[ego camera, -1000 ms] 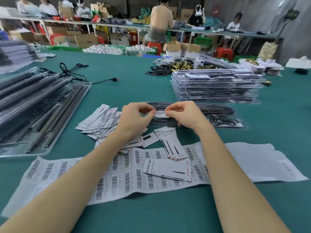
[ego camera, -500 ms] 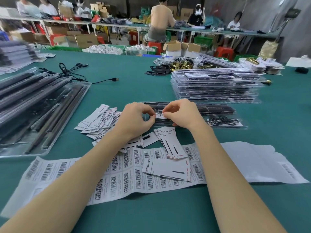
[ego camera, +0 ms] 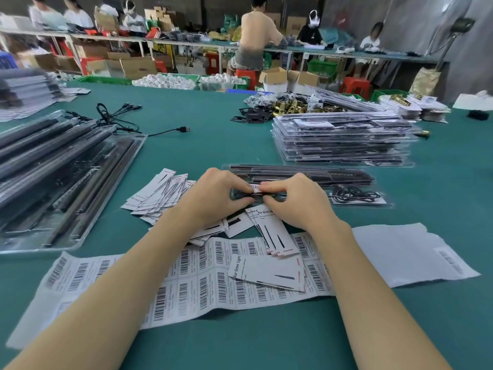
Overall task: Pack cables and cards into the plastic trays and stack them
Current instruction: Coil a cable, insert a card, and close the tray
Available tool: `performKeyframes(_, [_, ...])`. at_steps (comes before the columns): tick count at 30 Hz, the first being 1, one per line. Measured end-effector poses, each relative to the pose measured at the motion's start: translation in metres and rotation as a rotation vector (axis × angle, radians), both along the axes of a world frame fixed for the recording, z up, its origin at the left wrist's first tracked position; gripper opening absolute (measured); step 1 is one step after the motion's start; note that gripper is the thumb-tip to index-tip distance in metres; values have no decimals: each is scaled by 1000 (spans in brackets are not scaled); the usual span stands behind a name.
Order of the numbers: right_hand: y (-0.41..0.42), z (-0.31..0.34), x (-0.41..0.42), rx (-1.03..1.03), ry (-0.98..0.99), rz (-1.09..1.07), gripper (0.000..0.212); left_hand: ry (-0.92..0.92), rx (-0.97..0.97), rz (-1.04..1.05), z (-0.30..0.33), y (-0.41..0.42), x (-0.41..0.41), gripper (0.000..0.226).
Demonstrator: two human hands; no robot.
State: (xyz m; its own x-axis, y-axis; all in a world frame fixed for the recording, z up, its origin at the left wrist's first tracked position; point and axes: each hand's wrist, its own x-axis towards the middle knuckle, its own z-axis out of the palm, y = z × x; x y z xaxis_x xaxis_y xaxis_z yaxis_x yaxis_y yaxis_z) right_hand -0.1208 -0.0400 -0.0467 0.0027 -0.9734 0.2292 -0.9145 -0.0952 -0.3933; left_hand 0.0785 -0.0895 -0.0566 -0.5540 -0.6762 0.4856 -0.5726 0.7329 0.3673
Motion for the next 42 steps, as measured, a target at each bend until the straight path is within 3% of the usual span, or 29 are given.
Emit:
performKeyframes(7, [-2, 3, 0, -83, 50, -60, 19, -57, -29, 168, 3, 0, 0, 30])
performKeyframes(11, [3, -4, -3, -101, -36, 29, 29, -54, -70, 126, -1, 1, 4, 27])
performKeyframes(14, [-1, -4, -8, -51, 34, -27, 27, -34, -29, 122, 0, -1, 4, 27])
performKeyframes(18, [-3, -3, -16, -82, -53, -70, 17, 94, 29, 209, 1, -10, 7, 24])
performKeyframes(21, [-1, -7, -17, -127, -117, -64, 14, 87, 87, 332, -2, -15, 9, 20])
performKeyframes(26, [-4, -9, -21, -96, -206, -93, 30, -44, 311, 459, 1, -18, 2, 40])
performKeyframes(30, [-7, -10, -23, -69, -221, -82, 28, -63, 419, 513, 11, -24, -6, 28])
performKeyframes(33, [-6, -8, -22, -73, -175, -48, 25, -126, 450, 576, 21, -29, -13, 47])
performKeyframes(36, [-5, -6, -19, -43, -80, 3, 30, -155, 524, 630, 32, -36, -21, 47])
performKeyframes(42, [-4, -1, -20, -46, -150, 18, 27, 167, 904, 640, 43, -49, -16, 46])
